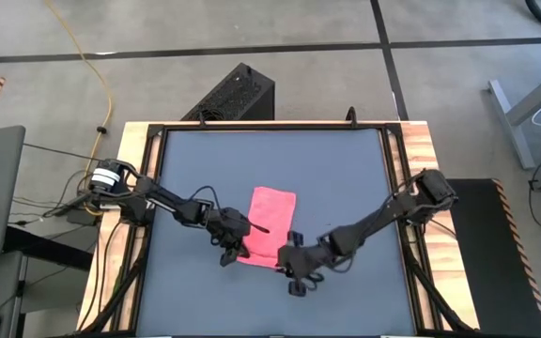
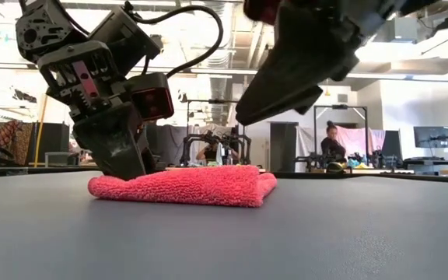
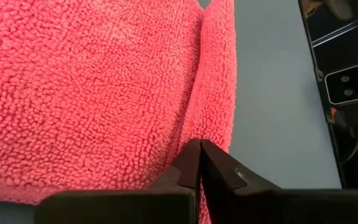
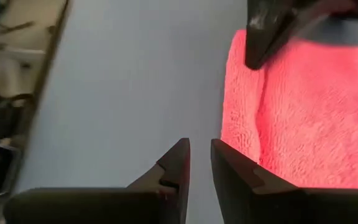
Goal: Roll towel
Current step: Roll the pink towel
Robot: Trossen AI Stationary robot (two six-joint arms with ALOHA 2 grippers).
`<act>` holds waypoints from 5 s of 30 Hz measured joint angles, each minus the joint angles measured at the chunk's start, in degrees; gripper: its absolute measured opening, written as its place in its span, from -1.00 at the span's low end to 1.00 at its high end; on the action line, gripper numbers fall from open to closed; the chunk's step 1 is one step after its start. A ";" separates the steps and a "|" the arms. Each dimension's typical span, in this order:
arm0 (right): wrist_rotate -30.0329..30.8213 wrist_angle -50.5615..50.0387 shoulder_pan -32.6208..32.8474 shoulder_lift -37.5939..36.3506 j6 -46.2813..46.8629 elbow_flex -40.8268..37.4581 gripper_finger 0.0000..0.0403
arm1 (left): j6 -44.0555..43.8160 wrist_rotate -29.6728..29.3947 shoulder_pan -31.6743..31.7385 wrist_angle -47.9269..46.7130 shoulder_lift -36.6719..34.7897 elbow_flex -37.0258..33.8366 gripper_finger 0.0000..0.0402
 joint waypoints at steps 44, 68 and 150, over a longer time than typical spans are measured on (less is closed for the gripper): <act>-1.66 4.72 -1.16 9.94 11.94 -0.09 -0.91 | 3.10 2.80 1.30 -0.62 0.02 0.00 -1.00; -11.35 21.19 -3.38 9.83 40.79 -9.75 -0.90 | 13.89 -1.90 2.97 -6.25 -13.97 -0.01 -0.84; -16.38 19.98 -7.59 9.90 62.45 -9.84 -0.89 | 2.87 19.30 13.40 -14.75 -4.94 0.31 -1.00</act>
